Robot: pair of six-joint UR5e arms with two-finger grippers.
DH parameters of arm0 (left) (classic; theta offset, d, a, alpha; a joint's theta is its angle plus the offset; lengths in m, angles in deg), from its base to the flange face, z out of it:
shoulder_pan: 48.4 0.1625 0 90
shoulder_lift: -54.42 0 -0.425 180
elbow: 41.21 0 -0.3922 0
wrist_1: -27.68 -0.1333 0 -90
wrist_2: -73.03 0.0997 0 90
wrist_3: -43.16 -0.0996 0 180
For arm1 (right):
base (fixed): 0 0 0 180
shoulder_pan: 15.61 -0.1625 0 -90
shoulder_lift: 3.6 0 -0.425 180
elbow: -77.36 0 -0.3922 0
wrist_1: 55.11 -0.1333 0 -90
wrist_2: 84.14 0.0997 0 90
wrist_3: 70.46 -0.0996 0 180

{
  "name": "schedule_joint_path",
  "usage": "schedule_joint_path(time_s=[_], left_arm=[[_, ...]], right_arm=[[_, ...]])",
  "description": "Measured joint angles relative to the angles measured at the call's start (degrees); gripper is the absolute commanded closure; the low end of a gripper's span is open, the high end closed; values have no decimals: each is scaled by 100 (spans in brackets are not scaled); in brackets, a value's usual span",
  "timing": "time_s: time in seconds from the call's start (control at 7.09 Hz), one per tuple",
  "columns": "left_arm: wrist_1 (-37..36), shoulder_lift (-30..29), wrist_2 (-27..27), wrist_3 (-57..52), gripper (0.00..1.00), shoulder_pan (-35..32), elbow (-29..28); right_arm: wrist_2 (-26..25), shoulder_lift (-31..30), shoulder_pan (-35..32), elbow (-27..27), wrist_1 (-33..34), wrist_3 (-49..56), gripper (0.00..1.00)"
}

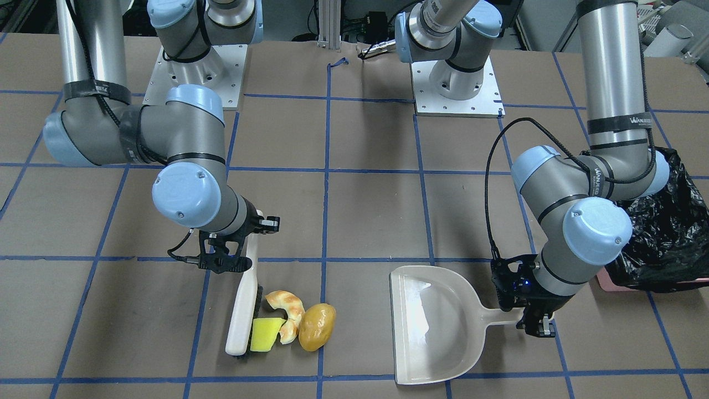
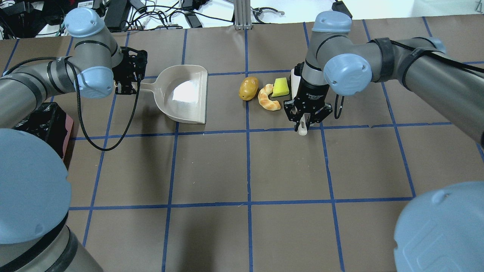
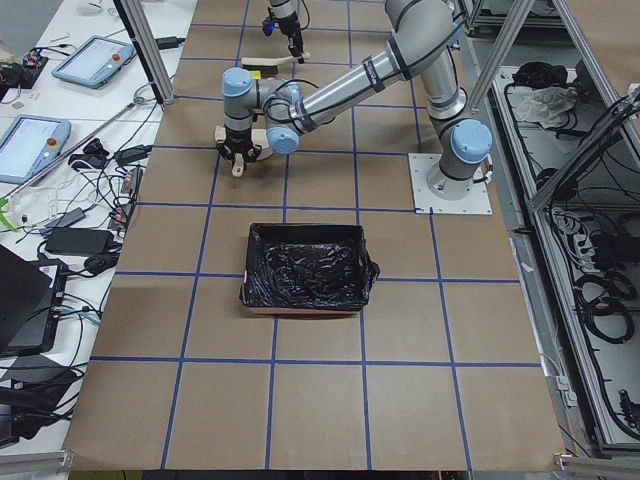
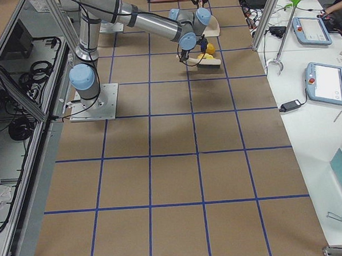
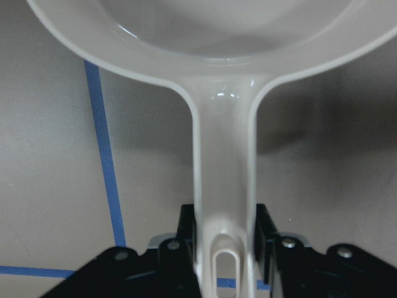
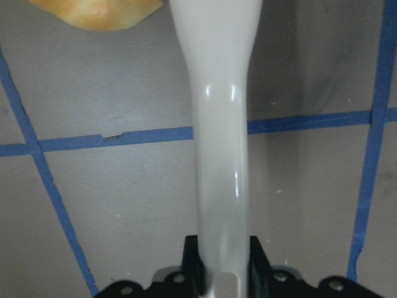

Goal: Sweep and dump trash into bin
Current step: 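Lower the brush behind the potato, sponge and roll with the right gripper, then sweep the items toward the dustpan held by the left gripper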

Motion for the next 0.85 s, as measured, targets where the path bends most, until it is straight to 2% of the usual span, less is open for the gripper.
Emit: schedule_joint_path(time_s=[0.56, 0.85], left_arm=[[0, -1, 6, -1, 77, -1, 0], [0, 0, 7, -4, 77, -4, 0]], right_arm=[[192, 24, -439, 62, 288, -773, 100], [523, 142, -586, 231, 333, -1112, 100]])
